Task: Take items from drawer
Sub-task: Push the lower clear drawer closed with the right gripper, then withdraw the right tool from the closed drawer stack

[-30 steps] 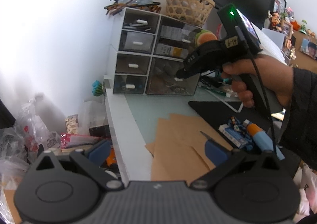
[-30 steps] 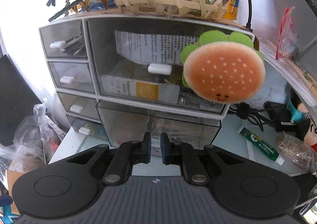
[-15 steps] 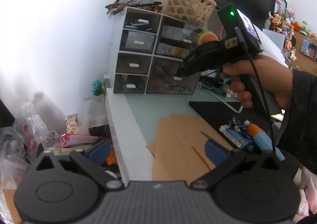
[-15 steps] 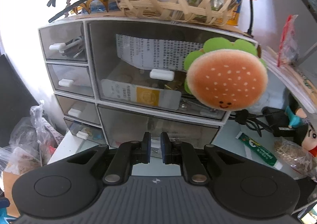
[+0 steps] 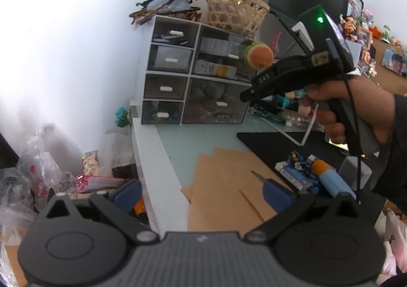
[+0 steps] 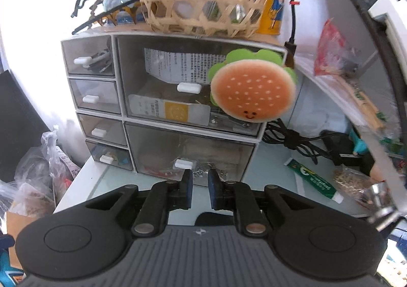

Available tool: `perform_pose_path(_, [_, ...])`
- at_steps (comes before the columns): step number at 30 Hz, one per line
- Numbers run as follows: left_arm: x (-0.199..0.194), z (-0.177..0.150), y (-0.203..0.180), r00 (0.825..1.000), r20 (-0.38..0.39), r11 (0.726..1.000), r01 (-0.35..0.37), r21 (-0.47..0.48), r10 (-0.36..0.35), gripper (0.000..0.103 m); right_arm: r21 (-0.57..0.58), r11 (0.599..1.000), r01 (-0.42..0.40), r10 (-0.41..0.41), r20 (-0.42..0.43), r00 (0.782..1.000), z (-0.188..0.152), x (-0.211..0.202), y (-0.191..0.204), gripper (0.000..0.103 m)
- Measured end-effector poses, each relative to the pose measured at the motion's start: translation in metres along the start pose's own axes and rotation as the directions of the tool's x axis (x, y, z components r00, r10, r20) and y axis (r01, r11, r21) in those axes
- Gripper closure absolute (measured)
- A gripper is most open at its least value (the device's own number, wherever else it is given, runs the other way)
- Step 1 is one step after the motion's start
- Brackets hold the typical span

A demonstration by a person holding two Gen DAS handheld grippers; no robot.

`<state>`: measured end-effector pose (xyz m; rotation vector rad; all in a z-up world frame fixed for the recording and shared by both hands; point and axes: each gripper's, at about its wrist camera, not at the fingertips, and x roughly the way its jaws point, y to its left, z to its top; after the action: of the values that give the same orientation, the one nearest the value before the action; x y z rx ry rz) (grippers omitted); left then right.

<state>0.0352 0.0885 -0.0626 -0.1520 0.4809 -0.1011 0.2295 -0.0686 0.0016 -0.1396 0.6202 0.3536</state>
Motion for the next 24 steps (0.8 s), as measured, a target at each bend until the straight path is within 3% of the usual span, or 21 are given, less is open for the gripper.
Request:
perform_pose_path(3, [-0.002,0.000,-0.003,1.000,0.003,1.000,0.005,0.007,-0.005,0.000,-0.009,1.000,0.010,-0.010,0.024,1.000,-0.001,-0.011,-0.002,0.060])
perform_pose_path(10, [-0.007,-0.002,-0.008,1.000,0.016,1.000,0.000,0.026,0.000,0.000,-0.008,1.000,0.022,-0.022,0.033,0.999,-0.006,-0.032,-0.006,0.054])
perform_pose_path(14, [-0.010,-0.003,-0.012,1.000,0.019,0.999,0.006,0.037,-0.007,0.000,-0.027,0.999,0.027,-0.026,0.047,0.999,-0.012,-0.048,-0.005,0.038])
perform_pose_path(24, [-0.016,-0.002,-0.018,0.999,0.030,0.999,0.011,0.045,-0.013,0.000,-0.020,1.000,-0.001,0.003,0.101,0.995,-0.027,-0.090,-0.012,0.014])
